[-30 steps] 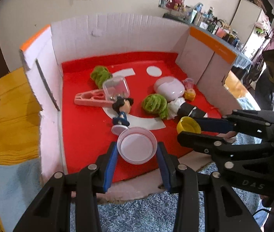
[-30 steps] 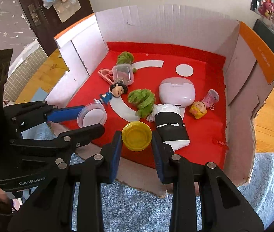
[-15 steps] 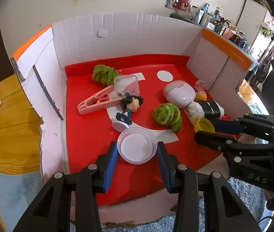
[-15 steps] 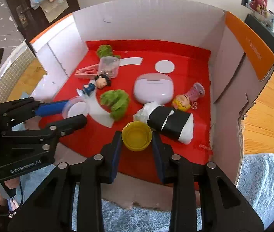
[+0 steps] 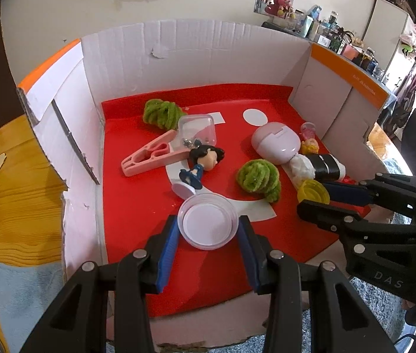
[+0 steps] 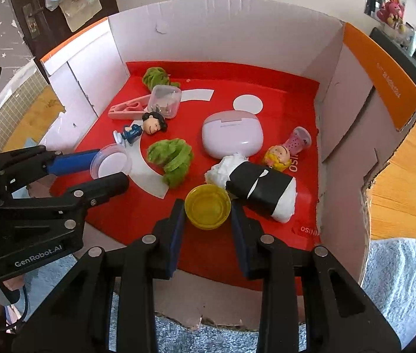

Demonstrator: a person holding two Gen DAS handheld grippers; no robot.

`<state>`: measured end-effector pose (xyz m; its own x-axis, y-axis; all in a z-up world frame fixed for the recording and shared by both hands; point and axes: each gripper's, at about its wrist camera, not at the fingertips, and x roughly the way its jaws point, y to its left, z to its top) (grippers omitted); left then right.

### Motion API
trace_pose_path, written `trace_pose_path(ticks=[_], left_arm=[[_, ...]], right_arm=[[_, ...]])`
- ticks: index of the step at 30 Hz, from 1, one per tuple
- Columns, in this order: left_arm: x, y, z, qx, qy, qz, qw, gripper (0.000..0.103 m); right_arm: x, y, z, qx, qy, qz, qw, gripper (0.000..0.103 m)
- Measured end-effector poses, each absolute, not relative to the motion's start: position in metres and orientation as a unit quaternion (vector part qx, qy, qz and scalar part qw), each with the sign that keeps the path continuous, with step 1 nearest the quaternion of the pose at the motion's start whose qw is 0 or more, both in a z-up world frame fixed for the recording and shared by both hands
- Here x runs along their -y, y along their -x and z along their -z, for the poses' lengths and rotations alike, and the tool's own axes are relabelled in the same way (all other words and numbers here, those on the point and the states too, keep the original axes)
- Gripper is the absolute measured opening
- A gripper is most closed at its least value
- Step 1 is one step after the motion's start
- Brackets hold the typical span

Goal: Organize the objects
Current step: 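Lower the lid and cap onto the red floor and open both grippers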

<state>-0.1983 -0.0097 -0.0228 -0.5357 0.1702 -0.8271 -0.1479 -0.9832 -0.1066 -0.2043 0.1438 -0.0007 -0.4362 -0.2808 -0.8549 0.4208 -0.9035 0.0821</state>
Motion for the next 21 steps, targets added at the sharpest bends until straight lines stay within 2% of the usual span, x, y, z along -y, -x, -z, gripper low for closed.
trace_pose_path(ticks=[6,10,14,16,18,21], left_arm=[[0.010,0.198,0.022,0.010,0.472,-0.877,0.088,0.044],[0.009,0.198,0.022,0.010,0.472,-0.877,0.088,0.050],[0.007,0.195,0.019,0.007,0.468,-0.880,0.087,0.050],[0.007,0.193,0.017,0.003,0.464,-0.882,0.084,0.055],[0.006,0.190,0.014,0.000,0.459,-0.885,0.081,0.059],[0.005,0.185,0.009,-0.006,0.451,-0.889,0.078,0.059]], right_arm=[[-0.145,0.204,-0.002,-0.065,-0.489,0.844,0.211,0.030],[-0.147,0.202,-0.002,-0.062,-0.489,0.844,0.212,0.030],[-0.148,0.198,-0.004,-0.057,-0.487,0.844,0.215,0.031],[-0.147,0.198,-0.004,-0.056,-0.486,0.845,0.216,0.033],[-0.147,0.195,-0.007,-0.055,-0.482,0.847,0.217,0.054],[-0.147,0.191,-0.011,-0.056,-0.477,0.850,0.219,0.055]])
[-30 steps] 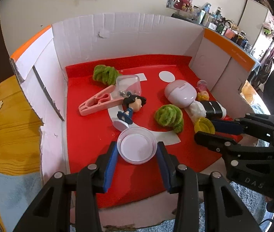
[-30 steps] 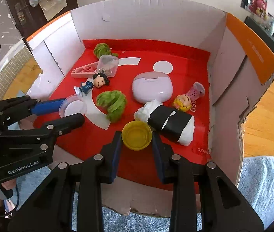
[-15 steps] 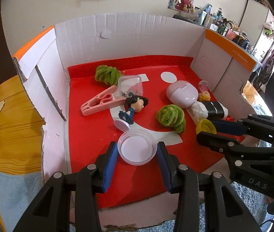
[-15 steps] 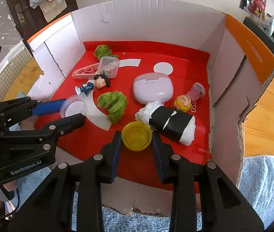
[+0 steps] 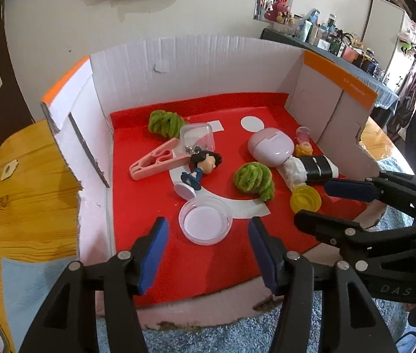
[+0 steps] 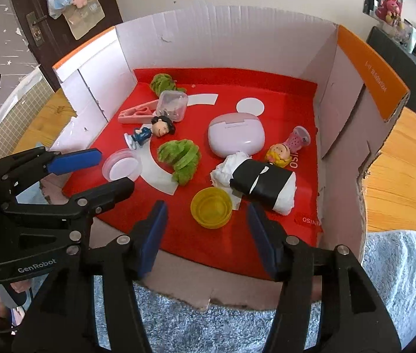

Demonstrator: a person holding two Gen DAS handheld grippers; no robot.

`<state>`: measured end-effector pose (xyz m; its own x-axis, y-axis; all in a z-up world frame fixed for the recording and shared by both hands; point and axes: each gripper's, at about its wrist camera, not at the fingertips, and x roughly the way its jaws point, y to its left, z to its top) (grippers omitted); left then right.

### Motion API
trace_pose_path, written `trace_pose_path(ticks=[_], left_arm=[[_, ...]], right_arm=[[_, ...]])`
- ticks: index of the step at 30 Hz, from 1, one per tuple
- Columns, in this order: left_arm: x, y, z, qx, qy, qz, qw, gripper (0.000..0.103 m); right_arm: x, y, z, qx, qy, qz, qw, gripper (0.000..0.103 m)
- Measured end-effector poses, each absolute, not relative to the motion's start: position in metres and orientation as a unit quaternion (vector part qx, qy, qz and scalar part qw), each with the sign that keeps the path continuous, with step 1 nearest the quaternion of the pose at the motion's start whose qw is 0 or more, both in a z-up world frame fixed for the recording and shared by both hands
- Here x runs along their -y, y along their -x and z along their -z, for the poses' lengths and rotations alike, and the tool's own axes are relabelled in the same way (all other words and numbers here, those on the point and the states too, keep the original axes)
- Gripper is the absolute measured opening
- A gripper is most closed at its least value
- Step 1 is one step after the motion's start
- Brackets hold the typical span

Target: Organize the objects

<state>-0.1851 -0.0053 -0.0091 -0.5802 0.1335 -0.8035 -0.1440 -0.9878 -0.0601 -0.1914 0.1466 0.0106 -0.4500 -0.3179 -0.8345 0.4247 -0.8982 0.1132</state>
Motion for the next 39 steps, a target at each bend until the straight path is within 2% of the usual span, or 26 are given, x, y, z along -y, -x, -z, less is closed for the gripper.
trace_pose_path(ticks=[9,13,16,18,39], left_arm=[[0.008,0.170,0.001,-0.005,0.441,-0.894,0.072,0.059],[0.008,0.161,-0.003,-0.005,0.435,-0.898,0.068,0.066],[0.009,0.154,-0.006,-0.004,0.429,-0.901,0.067,0.067],[0.009,0.149,-0.007,-0.004,0.427,-0.902,0.066,0.067],[0.014,0.108,-0.015,0.012,0.403,-0.913,0.053,0.079]], right_arm=[[-0.145,0.181,-0.019,-0.055,-0.466,0.856,0.218,0.055],[-0.146,0.174,-0.024,-0.055,-0.460,0.859,0.218,0.055],[-0.147,0.166,-0.028,-0.053,-0.456,0.861,0.220,0.056],[-0.147,0.160,-0.031,-0.054,-0.452,0.863,0.220,0.062],[-0.156,0.120,-0.048,-0.049,-0.408,0.887,0.212,0.082]])
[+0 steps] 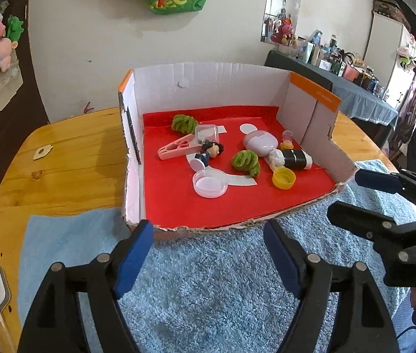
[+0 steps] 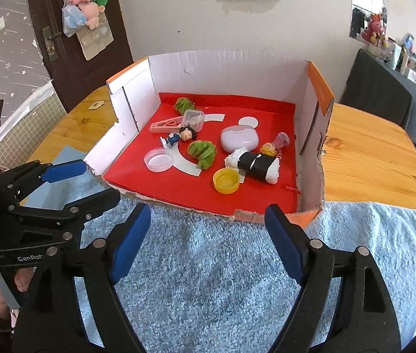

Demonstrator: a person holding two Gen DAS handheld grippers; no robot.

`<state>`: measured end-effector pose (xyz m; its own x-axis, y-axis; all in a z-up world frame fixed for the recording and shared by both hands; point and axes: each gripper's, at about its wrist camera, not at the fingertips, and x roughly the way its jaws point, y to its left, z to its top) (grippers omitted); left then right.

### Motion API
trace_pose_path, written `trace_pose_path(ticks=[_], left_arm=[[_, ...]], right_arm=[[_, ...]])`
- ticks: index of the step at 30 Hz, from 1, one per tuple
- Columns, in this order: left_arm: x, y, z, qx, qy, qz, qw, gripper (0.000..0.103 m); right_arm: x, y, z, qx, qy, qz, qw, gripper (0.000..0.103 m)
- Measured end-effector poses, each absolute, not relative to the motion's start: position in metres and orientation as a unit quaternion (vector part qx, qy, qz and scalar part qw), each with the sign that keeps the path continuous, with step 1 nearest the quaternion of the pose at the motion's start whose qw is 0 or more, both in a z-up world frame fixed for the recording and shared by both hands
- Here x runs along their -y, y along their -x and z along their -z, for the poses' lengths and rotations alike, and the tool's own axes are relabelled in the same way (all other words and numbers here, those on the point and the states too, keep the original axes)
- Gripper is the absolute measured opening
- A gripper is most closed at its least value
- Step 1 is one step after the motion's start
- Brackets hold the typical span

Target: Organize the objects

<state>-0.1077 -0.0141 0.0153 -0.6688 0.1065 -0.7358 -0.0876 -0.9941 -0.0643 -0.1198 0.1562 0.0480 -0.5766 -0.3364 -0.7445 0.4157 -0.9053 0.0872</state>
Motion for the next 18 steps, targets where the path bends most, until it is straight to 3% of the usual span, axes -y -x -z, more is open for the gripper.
trace_pose_path(ticks=[3,7,18], left_arm=[[0.013,0.102,-0.015,0.009,0.398,-0.916,0.048,0.079],[0.014,0.096,-0.014,0.014,0.394,-0.918,0.045,0.088],[0.015,0.078,-0.002,0.031,0.395,-0.917,0.047,0.092]], right_arm=[[-0.158,0.115,-0.048,-0.045,-0.404,0.889,0.211,0.086],[-0.162,0.108,-0.046,-0.038,-0.400,0.891,0.209,0.087],[-0.172,0.092,-0.028,-0.023,-0.406,0.891,0.201,0.093]])
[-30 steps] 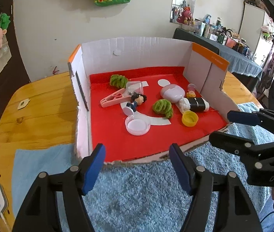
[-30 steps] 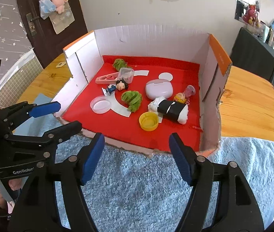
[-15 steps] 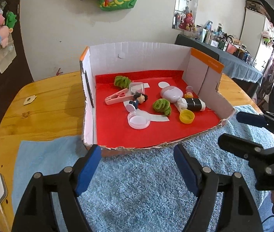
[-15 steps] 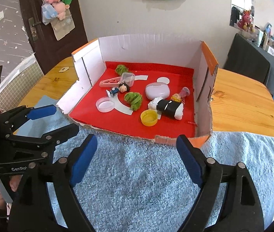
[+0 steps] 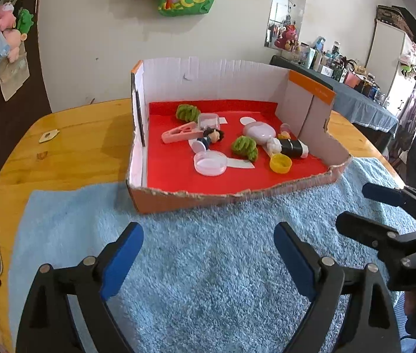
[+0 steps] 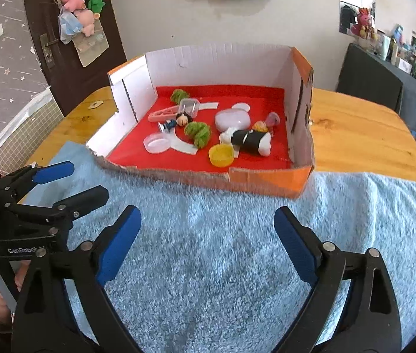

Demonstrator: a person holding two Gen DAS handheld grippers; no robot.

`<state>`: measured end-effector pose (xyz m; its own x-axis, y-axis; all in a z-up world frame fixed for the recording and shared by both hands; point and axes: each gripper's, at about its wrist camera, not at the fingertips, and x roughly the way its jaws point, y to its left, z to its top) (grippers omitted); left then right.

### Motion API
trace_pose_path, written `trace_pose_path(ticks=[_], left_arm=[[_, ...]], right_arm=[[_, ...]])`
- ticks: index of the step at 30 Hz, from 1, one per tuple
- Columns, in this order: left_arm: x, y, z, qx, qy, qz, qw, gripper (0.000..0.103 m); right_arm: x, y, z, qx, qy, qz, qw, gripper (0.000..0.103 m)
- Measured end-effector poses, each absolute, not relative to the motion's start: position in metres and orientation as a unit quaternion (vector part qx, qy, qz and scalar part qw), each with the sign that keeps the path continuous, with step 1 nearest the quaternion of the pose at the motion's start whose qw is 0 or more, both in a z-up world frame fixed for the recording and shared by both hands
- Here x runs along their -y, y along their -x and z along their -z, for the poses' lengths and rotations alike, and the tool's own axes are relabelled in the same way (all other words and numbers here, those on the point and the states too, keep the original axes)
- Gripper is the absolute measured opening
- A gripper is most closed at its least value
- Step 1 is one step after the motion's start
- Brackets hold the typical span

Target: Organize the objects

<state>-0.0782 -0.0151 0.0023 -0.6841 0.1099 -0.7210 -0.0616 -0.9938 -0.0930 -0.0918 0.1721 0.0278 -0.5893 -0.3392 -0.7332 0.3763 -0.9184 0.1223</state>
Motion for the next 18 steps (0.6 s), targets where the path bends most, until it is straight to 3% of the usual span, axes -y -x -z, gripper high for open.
trace_pose_path(ticks=[6,10,18], left_arm=[[0.016,0.074,0.010,0.036,0.405,-0.913,0.043,0.092],[0.018,0.071,0.020,0.044,0.412,-0.909,0.040,0.100],[0.019,0.073,0.028,0.045,0.418,-0.907,0.034,0.100]], right_arm=[[-0.176,0.088,-0.013,-0.015,-0.415,0.888,0.197,0.093],[-0.178,0.086,-0.003,-0.011,-0.421,0.886,0.192,0.093],[-0.182,0.089,0.012,-0.001,-0.431,0.884,0.184,0.093]])
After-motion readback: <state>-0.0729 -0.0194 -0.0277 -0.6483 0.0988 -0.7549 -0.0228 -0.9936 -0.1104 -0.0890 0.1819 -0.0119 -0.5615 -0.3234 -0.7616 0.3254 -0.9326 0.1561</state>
